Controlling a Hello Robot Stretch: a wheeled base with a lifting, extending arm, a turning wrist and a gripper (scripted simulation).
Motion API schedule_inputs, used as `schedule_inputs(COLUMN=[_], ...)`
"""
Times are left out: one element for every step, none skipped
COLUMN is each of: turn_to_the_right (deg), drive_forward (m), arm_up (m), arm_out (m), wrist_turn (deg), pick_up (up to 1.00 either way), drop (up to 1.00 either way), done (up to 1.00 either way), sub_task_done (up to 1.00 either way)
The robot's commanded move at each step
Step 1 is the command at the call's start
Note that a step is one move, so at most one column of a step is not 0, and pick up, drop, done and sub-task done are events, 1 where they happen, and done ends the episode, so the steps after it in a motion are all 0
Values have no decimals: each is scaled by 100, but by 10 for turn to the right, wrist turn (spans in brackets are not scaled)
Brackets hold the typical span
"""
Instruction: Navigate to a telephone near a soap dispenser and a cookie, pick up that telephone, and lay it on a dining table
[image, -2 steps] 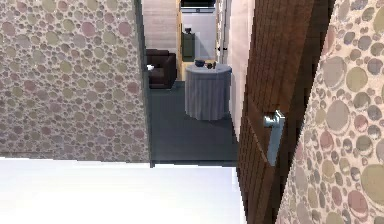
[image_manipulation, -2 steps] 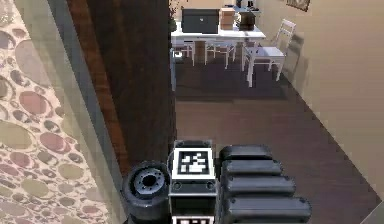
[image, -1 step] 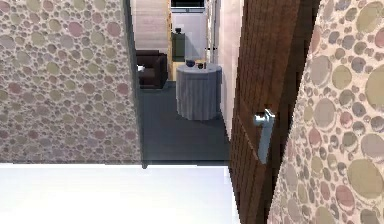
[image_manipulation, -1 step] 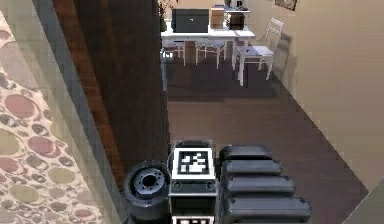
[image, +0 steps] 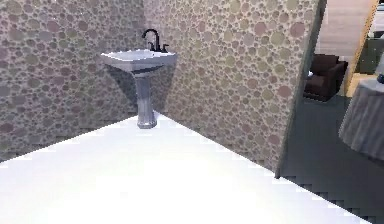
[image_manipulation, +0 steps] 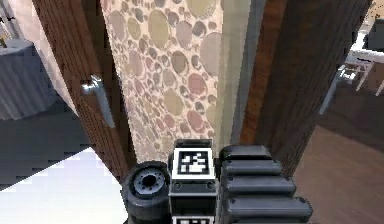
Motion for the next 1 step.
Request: schedule_inputs(turn_to_the_right=[-450], drive_forward=[0], arm_up=[0], arm_out=[0], wrist_turn=[0], pick_up=[0], drop=[0], done=[0], sub_task_done=[0])
